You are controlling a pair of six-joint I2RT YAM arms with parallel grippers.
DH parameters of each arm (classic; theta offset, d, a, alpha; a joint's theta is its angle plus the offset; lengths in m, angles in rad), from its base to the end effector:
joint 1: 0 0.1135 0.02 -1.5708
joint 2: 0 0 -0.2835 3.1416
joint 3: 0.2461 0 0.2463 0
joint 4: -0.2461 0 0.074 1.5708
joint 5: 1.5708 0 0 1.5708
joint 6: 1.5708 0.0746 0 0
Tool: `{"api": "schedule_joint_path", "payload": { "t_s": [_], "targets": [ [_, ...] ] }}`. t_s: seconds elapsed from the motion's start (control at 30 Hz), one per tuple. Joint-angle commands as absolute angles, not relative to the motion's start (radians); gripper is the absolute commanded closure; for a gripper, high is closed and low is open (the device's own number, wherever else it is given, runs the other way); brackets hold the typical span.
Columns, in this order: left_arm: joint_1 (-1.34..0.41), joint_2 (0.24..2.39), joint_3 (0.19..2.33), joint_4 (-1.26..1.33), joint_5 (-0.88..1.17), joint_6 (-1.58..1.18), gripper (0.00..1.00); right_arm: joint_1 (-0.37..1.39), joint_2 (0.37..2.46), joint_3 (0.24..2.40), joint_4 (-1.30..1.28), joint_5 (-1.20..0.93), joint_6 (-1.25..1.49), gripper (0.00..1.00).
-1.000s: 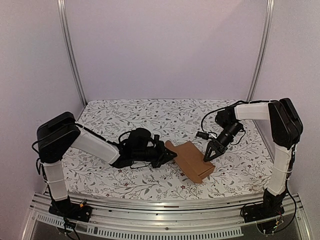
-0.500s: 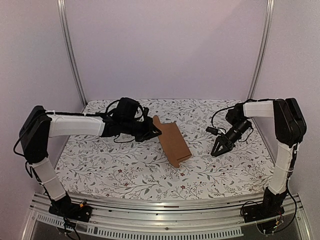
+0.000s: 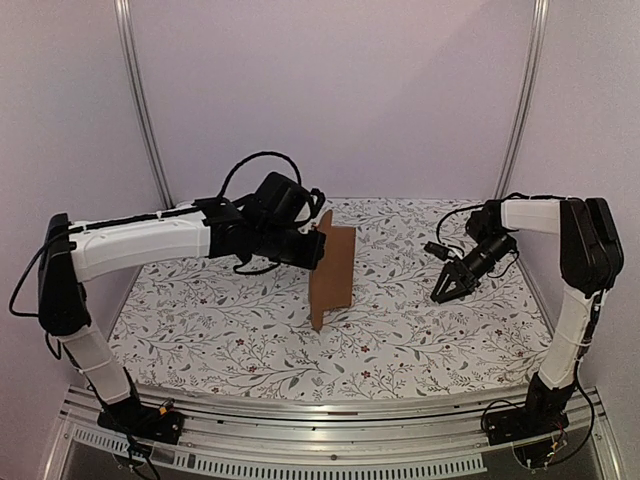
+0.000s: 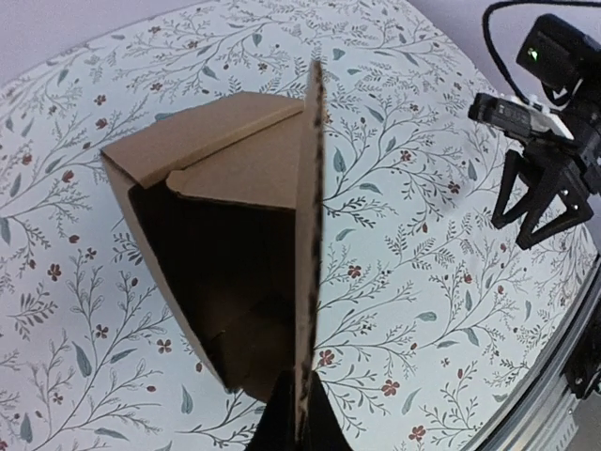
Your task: Fold the paper box
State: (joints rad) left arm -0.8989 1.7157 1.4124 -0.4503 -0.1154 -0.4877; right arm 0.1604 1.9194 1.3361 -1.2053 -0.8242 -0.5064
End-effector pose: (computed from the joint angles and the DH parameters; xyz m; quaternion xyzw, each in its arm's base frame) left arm 0.2649 -0.3193 0.2786 0.1646 0.9015 -0.2128 0.3389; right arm 0.3094 0.1055 0.1767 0.2569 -0.8749 -0.4094 0.0296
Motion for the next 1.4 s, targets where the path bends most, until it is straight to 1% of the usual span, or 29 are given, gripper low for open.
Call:
{"api": "schedule_joint_path", "payload": {
  "t_s": [0.0,0.1,0.2,0.27,0.3,0.4,0.43,0.53,0.7,0.83,0.93,1.07,1.13,1.2,1.3,1.37],
  "targets": [
    [-1.088,1.807,1.524,-0.573,-0.406,-0.274,0.98,0.138,1.885,1.359,-1.211,-0.842,-0.519,0.50],
    [-1.193,1.878,1.559,-0.575,-0.557,-0.197,0.98,0.124,1.885,1.366,-1.215,-0.855,-0.519,0.50],
    [-1.297,1.950,1.568,-0.549,-0.751,-0.083,0.99,0.110,1.878,1.367,-1.214,-0.852,-0.519,0.50],
    [-1.347,1.990,1.535,-0.489,-0.874,-0.020,0.99,0.102,1.874,1.365,-1.212,-0.845,-0.521,0.50],
    [-1.403,2.035,1.478,-0.409,-0.954,0.049,1.00,0.096,1.873,1.362,-1.209,-0.838,-0.523,0.50],
    [-1.455,2.062,1.428,-0.300,-1.009,0.135,0.97,0.091,1.872,1.362,-1.206,-0.838,-0.519,0.50],
    [-1.465,2.069,1.417,-0.282,-1.012,0.150,0.95,0.091,1.872,1.363,-1.204,-0.836,-0.519,0.50],
    [-1.474,2.100,1.402,-0.272,-0.995,0.150,0.87,0.091,1.871,1.365,-1.195,-0.830,-0.514,0.50],
    [-1.485,2.121,1.377,-0.304,-0.942,0.139,0.70,0.091,1.866,1.364,-1.186,-0.817,-0.512,0.50],
    [-1.499,2.074,1.329,-0.334,-0.848,0.108,0.63,0.090,1.865,1.364,-1.176,-0.809,-0.513,0.50],
    [-1.524,1.983,1.271,-0.366,-0.798,0.083,0.59,0.090,1.860,1.374,-1.175,-0.798,-0.512,0.50],
    [-1.529,1.736,1.144,-0.354,-0.682,0.008,0.53,0.113,1.831,1.398,-1.170,-0.760,-0.517,0.48],
    [-1.485,1.614,1.086,-0.331,-0.616,-0.070,0.47,0.152,1.814,1.415,-1.168,-0.720,-0.518,0.45],
    [-1.383,1.501,1.031,-0.300,-0.507,-0.171,0.42,0.205,1.791,1.429,-1.162,-0.674,-0.524,0.43],
    [-1.218,1.416,0.933,-0.207,-0.364,-0.304,0.41,0.292,1.771,1.466,-1.160,-0.620,-0.524,0.41],
    [-1.142,1.376,0.824,-0.086,-0.299,-0.344,0.41,0.354,1.768,1.492,-1.161,-0.588,-0.516,0.40]
  ]
}}
